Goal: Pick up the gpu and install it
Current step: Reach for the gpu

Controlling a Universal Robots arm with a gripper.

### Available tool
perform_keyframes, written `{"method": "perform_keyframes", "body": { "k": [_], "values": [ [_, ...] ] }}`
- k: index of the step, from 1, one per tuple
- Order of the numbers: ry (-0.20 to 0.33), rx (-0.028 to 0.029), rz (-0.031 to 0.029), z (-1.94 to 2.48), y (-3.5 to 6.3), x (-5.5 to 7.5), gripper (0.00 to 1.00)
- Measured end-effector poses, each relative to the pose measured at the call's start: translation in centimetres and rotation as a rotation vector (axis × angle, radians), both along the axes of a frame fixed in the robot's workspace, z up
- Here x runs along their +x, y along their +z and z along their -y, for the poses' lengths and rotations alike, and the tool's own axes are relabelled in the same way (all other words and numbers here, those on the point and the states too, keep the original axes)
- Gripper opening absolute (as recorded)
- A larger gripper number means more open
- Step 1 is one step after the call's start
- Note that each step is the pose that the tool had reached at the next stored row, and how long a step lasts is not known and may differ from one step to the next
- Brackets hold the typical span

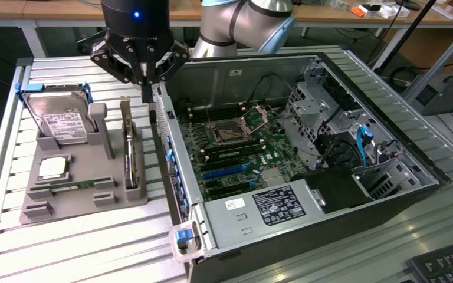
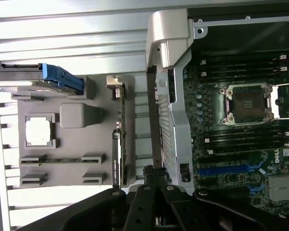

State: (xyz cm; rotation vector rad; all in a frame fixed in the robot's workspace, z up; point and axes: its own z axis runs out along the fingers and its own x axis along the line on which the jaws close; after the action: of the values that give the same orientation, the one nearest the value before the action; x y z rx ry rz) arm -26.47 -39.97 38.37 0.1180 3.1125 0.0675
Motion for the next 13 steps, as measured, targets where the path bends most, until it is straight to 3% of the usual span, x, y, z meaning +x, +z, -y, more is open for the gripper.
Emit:
{"method": "perform_keyframes", "body": {
  "k": [13],
  "values": [
    [0.000, 0.0000, 0.0000, 0.02, -0.03, -0.44, 0.10]
  ]
}}
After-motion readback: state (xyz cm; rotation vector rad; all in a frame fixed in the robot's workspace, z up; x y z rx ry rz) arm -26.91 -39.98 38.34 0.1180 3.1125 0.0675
